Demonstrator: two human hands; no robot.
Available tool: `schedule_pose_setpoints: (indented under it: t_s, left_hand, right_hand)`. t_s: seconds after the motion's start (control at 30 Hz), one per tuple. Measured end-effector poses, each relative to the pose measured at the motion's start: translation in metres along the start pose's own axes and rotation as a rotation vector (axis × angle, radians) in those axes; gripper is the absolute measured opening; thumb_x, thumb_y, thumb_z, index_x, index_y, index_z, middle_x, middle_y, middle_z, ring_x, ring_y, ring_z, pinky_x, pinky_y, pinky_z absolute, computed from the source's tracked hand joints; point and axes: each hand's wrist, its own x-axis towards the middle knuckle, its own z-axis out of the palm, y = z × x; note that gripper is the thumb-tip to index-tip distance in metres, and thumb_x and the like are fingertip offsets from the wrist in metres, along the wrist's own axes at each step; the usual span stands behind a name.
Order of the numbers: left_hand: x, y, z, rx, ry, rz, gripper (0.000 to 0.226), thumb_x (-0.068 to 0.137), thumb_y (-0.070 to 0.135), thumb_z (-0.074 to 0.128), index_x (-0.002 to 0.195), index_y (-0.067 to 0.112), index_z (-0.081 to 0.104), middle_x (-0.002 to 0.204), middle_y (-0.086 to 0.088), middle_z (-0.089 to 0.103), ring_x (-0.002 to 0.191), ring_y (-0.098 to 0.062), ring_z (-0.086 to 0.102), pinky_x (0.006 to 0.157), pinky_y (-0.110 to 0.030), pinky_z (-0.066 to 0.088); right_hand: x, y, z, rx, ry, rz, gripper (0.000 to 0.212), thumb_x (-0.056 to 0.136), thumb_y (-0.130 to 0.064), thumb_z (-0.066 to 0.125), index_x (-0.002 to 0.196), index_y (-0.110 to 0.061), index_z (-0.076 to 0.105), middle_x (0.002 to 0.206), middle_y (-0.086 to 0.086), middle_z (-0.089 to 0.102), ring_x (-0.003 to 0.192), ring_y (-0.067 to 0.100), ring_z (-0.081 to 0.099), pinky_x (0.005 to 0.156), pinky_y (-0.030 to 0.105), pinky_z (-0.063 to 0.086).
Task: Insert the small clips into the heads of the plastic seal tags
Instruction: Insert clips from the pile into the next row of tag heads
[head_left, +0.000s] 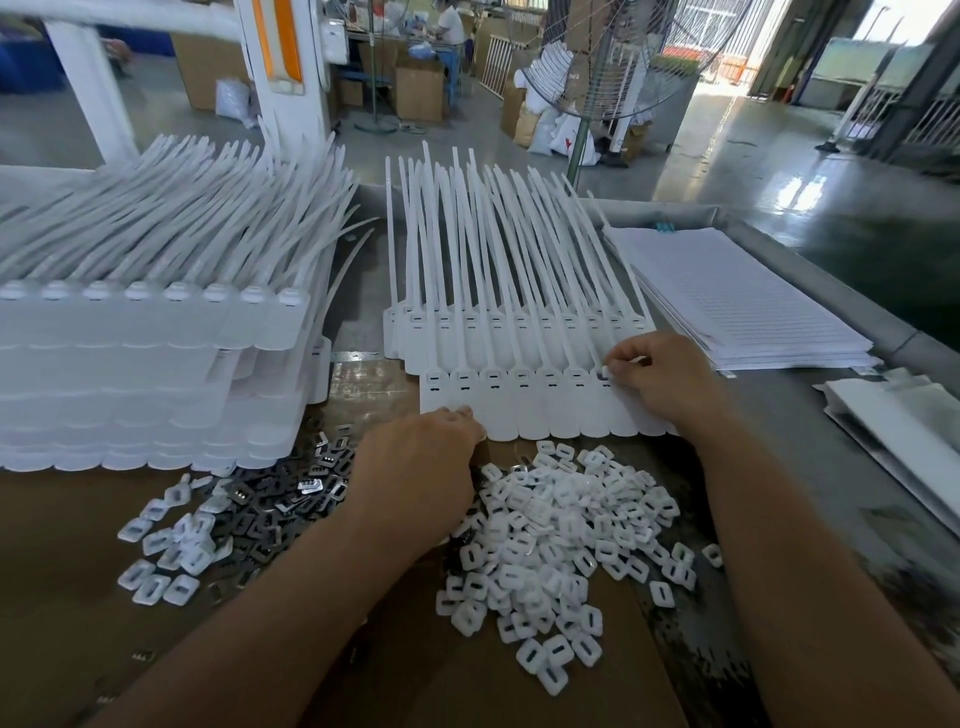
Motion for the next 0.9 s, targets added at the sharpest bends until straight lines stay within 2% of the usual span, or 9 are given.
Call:
schedule_pose_setpoints:
  t_s: [0.1,0.2,0.33,0.47,0.63,0.73,0.8,0.9]
  left_hand:
    - [0.0,-0.001,0.0,-0.002,-0.004,0.003,0.045,0.087,0.007,0.037,0.125,0.026,0.052,0.133,0.011,0.051,0.118,-0.011,0.051,0.092,-0.028,0.044]
    - [0.0,-0.001,-0.001,-0.001,-0.009,0.001,0.045,0.087,0.007,0.037,0.124,0.025,0.052,0.13,0.009,0.053,0.116,-0.011,0.052,0.091,-0.029,0.044]
    - [0.001,-0.001,0.0,-0.001,-0.014,0.002,0.047,0.087,0.007,0.037,0.129,0.027,0.048,0.136,0.011,0.047,0.121,-0.01,0.048,0.095,-0.028,0.042]
    - [0.001,-0.002,0.0,0.008,-0.019,0.005,0.047,0.088,0.008,0.037,0.128,0.027,0.048,0.135,0.01,0.048,0.12,-0.01,0.048,0.094,-0.028,0.042]
    - [0.0,-0.002,0.0,0.015,-0.018,0.01,0.048,0.089,0.01,0.037,0.133,0.029,0.044,0.142,0.013,0.039,0.125,-0.008,0.044,0.096,-0.026,0.04]
    - [0.0,-0.001,0.0,0.022,-0.016,0.008,0.047,0.089,0.01,0.037,0.132,0.029,0.044,0.141,0.013,0.041,0.122,-0.009,0.046,0.094,-0.026,0.041]
    - [0.0,0.0,0.0,0.031,-0.013,0.005,0.047,0.088,0.011,0.037,0.131,0.029,0.045,0.138,0.013,0.045,0.119,-0.01,0.049,0.091,-0.027,0.043]
    - [0.0,0.0,0.001,0.037,-0.017,-0.001,0.045,0.088,0.011,0.037,0.128,0.028,0.048,0.134,0.012,0.048,0.117,-0.011,0.051,0.09,-0.027,0.044]
  right_hand:
    - [0.0,-0.002,0.002,0.0,-0.007,-0.013,0.011,0.087,-0.013,0.061,0.078,-0.019,0.065,0.071,-0.01,0.053,0.064,0.001,0.046,0.052,0.015,0.032]
    - [0.0,-0.003,0.005,0.009,-0.007,-0.037,0.013,0.086,-0.01,0.061,0.076,-0.017,0.064,0.071,-0.012,0.05,0.063,0.0,0.045,0.047,0.005,0.032]
    - [0.001,0.0,0.007,0.008,-0.016,-0.023,0.01,0.085,-0.011,0.063,0.077,-0.017,0.063,0.067,-0.009,0.049,0.061,0.001,0.044,0.052,0.014,0.03]
    - [0.002,0.001,0.009,0.002,-0.008,-0.032,0.013,0.084,-0.009,0.064,0.074,-0.017,0.06,0.069,-0.011,0.049,0.063,0.0,0.045,0.049,0.003,0.033]
    - [0.004,0.004,0.01,-0.059,0.009,-0.033,0.023,0.082,-0.014,0.067,0.066,-0.027,0.056,0.069,-0.018,0.051,0.066,-0.001,0.048,0.058,0.017,0.033]
    - [0.005,0.005,0.011,-0.004,0.013,-0.019,0.019,0.079,-0.012,0.069,0.071,-0.026,0.06,0.071,-0.017,0.056,0.072,0.004,0.053,0.069,0.021,0.039]
    - [0.006,0.004,0.011,0.026,0.02,-0.011,0.019,0.077,-0.01,0.071,0.077,-0.024,0.059,0.074,-0.015,0.057,0.076,0.006,0.055,0.067,0.019,0.039]
    - [0.008,0.003,0.012,0.046,0.027,0.021,0.025,0.075,-0.009,0.073,0.076,-0.026,0.055,0.076,-0.012,0.058,0.079,0.009,0.056,0.066,0.021,0.039]
